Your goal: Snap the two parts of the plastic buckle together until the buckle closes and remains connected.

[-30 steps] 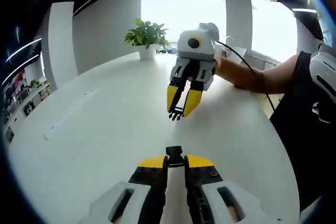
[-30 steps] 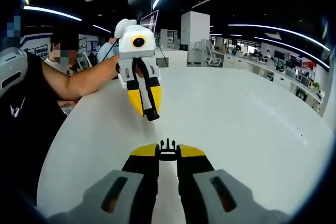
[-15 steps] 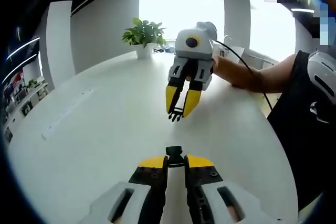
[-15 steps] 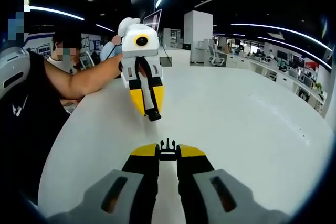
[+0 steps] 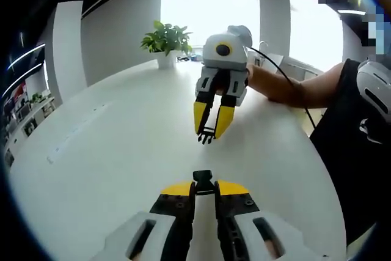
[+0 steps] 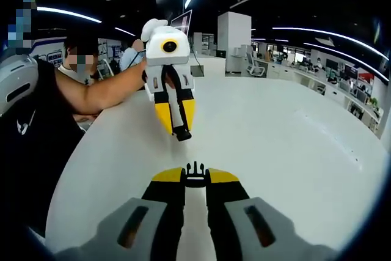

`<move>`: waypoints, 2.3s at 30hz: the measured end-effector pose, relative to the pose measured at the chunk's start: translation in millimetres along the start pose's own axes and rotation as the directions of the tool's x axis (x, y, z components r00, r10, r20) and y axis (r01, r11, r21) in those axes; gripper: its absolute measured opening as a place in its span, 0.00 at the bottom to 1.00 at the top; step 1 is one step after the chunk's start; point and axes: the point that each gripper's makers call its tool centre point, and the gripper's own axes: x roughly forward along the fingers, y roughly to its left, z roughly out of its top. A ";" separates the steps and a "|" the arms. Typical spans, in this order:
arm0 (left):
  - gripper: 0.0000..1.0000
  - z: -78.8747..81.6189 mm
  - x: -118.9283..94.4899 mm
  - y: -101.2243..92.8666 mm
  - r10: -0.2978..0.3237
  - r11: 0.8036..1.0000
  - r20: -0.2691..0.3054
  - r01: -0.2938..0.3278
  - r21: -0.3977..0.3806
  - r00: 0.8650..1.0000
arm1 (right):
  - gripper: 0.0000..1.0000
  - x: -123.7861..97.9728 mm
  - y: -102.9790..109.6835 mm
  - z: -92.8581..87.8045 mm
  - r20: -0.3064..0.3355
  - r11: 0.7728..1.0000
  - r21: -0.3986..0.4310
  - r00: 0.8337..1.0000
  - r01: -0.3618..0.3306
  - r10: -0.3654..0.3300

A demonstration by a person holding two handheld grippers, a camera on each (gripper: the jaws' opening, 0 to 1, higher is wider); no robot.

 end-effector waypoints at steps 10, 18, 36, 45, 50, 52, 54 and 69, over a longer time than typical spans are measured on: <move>0.11 -0.2 2.0 -7.5 -0.028 1.000 -0.003 0.028 0.011 1.000 | 0.12 1.2 8.4 0.5 -0.002 1.000 -0.007 1.000 -0.030 0.030; 0.11 -0.5 2.2 -12.0 -0.043 0.999 0.001 0.043 0.021 0.999 | 0.12 2.6 13.8 0.2 -0.007 0.999 -0.007 0.999 -0.053 0.053; 0.11 5.0 2.8 -28.3 -0.128 0.990 0.032 0.126 0.060 0.991 | 0.12 3.0 27.8 1.4 -0.005 0.993 -0.012 0.993 -0.114 0.114; 0.11 3.5 1.5 -30.5 -0.136 0.989 0.023 0.134 0.054 0.990 | 0.12 2.1 27.1 2.2 -0.004 0.992 -0.012 0.992 -0.123 0.122; 0.11 1.2 1.8 -31.1 -0.137 0.989 0.014 0.136 0.051 0.990 | 0.12 2.2 27.9 2.4 -0.006 0.992 -0.013 0.992 -0.129 0.129; 0.11 1.3 1.7 -33.1 -0.145 0.988 0.013 0.144 0.051 0.989 | 0.12 2.0 27.9 2.5 -0.006 0.991 -0.012 0.991 -0.131 0.131; 0.11 0.5 2.3 -33.1 -0.143 0.989 0.008 0.142 0.051 0.990 | 0.12 1.8 28.7 2.5 -0.007 0.990 -0.008 0.990 -0.138 0.138; 0.11 -0.6 0.2 -42.2 -0.180 0.983 0.002 0.179 0.047 0.984 | 0.12 0.9 39.7 4.8 0.005 0.983 -0.024 0.983 -0.184 0.184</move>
